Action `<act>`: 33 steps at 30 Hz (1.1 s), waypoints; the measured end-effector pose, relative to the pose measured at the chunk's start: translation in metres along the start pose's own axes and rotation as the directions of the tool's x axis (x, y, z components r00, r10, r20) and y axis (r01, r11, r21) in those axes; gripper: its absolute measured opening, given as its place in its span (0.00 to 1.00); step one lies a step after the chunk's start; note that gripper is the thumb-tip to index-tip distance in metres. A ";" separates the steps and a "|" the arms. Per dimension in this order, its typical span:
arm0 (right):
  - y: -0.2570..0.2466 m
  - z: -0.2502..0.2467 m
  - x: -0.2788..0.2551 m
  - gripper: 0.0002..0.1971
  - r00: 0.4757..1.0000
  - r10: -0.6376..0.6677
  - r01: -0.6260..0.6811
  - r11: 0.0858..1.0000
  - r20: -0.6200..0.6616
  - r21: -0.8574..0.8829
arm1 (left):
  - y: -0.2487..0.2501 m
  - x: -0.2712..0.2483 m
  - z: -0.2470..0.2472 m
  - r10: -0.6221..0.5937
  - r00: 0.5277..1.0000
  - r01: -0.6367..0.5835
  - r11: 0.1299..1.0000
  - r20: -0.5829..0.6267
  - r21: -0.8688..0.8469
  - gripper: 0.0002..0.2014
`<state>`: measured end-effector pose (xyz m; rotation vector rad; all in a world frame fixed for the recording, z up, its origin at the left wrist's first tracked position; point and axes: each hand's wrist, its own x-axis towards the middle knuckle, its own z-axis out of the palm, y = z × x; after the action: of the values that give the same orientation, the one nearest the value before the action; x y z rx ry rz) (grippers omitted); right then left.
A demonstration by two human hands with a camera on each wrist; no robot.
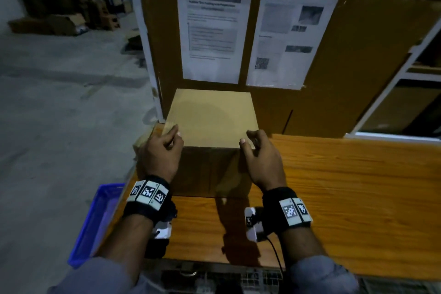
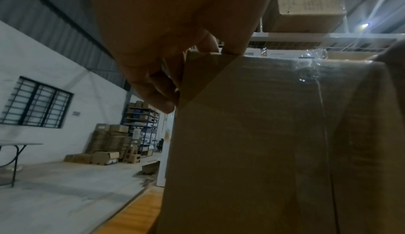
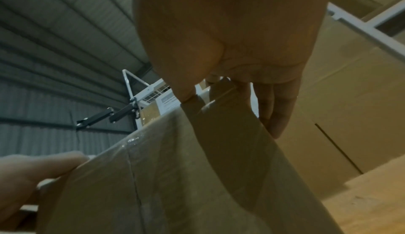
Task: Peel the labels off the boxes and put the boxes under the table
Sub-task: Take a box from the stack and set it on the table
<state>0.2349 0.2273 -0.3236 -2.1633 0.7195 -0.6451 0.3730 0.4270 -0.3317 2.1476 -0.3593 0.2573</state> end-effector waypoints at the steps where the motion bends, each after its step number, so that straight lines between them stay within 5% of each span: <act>1: -0.002 0.000 -0.001 0.21 1.000 0.016 -0.016 1.000 -0.002 0.010 | 0.000 -0.001 0.000 0.007 1.000 -0.007 1.000 -0.001 -0.008 0.18; 17: 0.004 -0.005 0.000 0.16 0.998 -0.020 0.017 0.998 -0.053 -0.068 | -0.002 -0.003 -0.001 -0.041 0.994 0.035 0.998 0.104 0.060 0.26; 25: -0.004 -0.013 -0.011 0.24 0.998 -0.046 0.044 0.998 -0.043 -0.051 | 0.000 -0.028 -0.021 -0.012 0.987 0.013 1.000 -0.158 0.001 0.16; 27: -0.005 -0.016 -0.010 0.29 1.000 -0.015 0.016 0.999 0.026 -0.037 | 0.006 -0.033 -0.024 -0.033 0.984 0.038 0.999 -0.176 0.025 0.16; 31: -0.014 -0.030 -0.003 0.56 0.991 0.025 -0.022 0.999 0.131 -0.028 | 0.008 -0.029 -0.032 -0.048 0.979 0.048 0.999 -0.199 -0.004 0.19; 33: -0.016 -0.037 0.001 0.66 0.977 0.087 -0.074 0.994 0.196 -0.075 | 0.014 -0.023 -0.036 -0.087 0.988 0.081 0.995 -0.127 -0.049 0.23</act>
<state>0.2165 0.2169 -0.2887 -2.2091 0.7250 -0.3599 0.3446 0.4530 -0.3079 2.0852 -0.1977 0.3346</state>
